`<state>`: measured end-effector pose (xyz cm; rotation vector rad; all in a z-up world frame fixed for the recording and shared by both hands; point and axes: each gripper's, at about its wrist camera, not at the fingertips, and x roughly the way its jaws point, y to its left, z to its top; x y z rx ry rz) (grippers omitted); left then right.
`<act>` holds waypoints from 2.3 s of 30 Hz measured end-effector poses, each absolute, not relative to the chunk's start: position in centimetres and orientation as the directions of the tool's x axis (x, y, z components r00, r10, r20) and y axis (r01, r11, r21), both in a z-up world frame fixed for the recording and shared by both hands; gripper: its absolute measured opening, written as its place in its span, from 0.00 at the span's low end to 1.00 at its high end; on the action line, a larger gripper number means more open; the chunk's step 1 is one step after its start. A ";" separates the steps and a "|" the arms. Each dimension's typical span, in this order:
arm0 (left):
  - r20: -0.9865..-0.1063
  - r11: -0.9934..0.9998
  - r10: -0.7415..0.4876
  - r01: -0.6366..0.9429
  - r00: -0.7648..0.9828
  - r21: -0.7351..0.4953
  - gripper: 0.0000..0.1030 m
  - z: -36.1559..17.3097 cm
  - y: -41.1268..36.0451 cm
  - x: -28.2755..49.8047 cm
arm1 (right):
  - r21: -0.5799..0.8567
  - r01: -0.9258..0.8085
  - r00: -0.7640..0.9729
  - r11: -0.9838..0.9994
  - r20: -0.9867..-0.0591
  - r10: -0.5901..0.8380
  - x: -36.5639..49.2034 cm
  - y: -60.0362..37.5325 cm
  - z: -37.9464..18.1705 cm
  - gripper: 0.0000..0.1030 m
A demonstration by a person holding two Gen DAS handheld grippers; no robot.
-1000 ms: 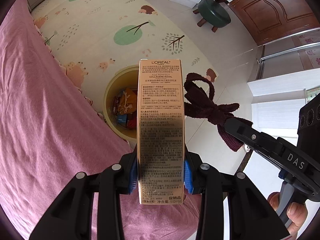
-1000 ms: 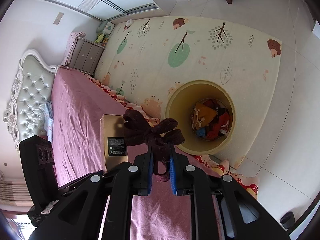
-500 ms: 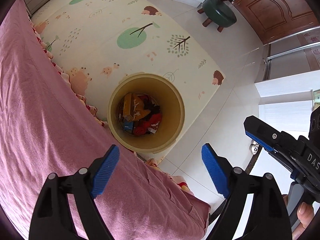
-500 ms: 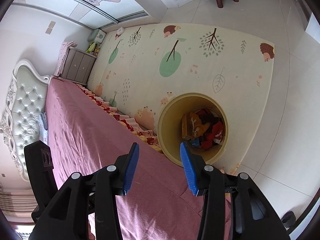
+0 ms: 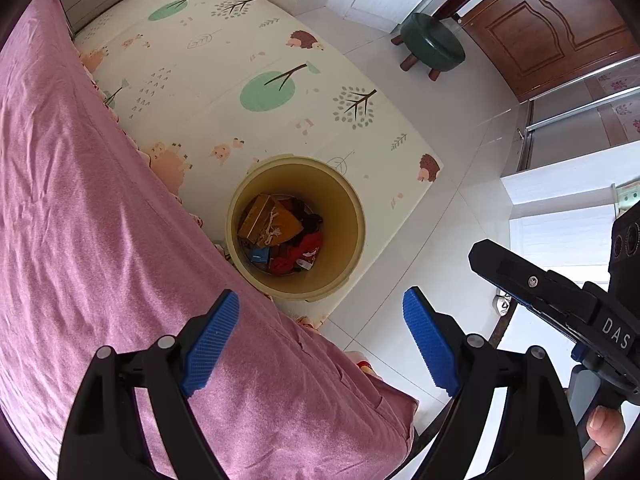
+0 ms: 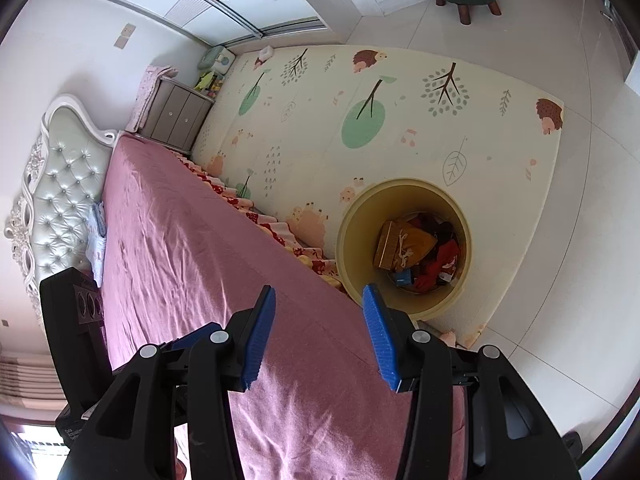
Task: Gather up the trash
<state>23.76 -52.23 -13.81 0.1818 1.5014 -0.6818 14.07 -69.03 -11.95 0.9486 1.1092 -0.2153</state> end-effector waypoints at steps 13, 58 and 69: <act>-0.959 0.884 -0.284 0.387 -0.001 -0.262 0.81 -10.1 -39.4 19.5 | 0.536 0.420 0.405 0.733 -0.833 0.377 13.4 -58.9 -8.0 0.44; -0.765 0.977 0.078 -0.202 0.639 -0.069 0.96 11.6 -10.8 1.8 | 0.432 -0.200 0.594 0.880 -0.661 0.460 7.2 -33.5 12.1 0.92; -0.742 0.976 0.107 -0.211 0.661 -0.048 0.96 12.9 -9.9 0.8 | 0.409 -0.283 0.584 0.867 -0.644 0.495 6.5 -31.7 12.5 0.92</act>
